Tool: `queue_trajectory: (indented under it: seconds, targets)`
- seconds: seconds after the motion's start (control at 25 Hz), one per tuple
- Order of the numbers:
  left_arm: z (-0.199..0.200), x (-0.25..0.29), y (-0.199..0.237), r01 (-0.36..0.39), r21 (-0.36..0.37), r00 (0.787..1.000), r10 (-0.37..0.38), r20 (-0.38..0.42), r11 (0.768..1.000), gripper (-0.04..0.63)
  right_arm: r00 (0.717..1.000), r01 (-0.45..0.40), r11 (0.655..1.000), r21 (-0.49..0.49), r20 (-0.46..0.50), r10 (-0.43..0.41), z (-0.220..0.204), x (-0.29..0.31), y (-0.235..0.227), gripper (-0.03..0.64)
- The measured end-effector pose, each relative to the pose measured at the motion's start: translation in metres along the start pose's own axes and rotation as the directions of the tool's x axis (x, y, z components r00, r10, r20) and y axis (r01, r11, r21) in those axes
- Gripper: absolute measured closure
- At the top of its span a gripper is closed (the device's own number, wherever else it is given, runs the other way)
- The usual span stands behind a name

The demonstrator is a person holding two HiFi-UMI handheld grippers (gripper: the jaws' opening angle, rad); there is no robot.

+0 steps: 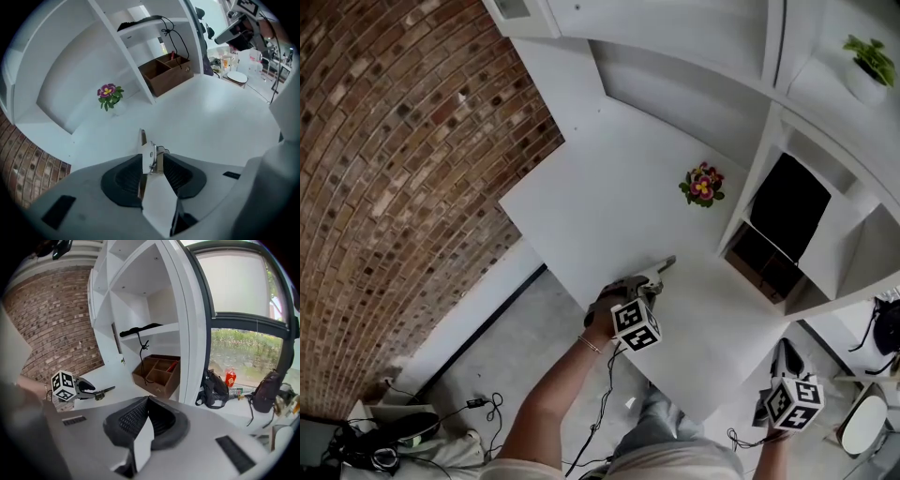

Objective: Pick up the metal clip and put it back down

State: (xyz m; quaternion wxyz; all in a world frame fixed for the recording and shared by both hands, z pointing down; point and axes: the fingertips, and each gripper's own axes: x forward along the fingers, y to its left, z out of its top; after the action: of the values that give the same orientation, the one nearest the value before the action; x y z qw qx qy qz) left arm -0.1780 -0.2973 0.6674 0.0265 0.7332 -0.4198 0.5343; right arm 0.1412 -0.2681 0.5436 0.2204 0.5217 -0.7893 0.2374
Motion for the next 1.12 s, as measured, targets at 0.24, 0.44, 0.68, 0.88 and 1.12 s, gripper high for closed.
queue_trajectory:
  seconds: [0.24,0.44,0.68,0.88,1.12]
  targets:
    - [0.0,0.014,0.002,0.028,0.02,0.999,-0.027,-0.022,0.999,0.472,0.998,0.051,0.998,0.033,-0.025,-0.05,-0.013,-0.006,-0.02,0.617]
    - [-0.003,0.017,0.005,0.025,0.001,0.999,-0.024,-0.027,1.0,0.507,0.997,0.078,0.995,0.055,-0.026,-0.077,-0.016,-0.01,-0.031,0.617]
    - [-0.001,0.013,0.009,0.011,0.012,1.0,-0.011,-0.022,1.0,0.53,0.997,0.072,0.996,0.056,-0.019,-0.071,-0.016,-0.011,-0.024,0.617]
    - [0.0,0.007,0.027,-0.023,-0.021,1.0,0.023,-0.007,1.0,0.566,0.998,0.061,0.997,0.049,-0.022,-0.06,-0.018,-0.011,-0.018,0.617]
    - [-0.004,0.004,0.031,-0.003,-0.079,1.0,0.004,0.01,0.997,0.571,0.998,0.055,0.998,0.038,-0.023,-0.054,-0.018,-0.013,-0.014,0.617]
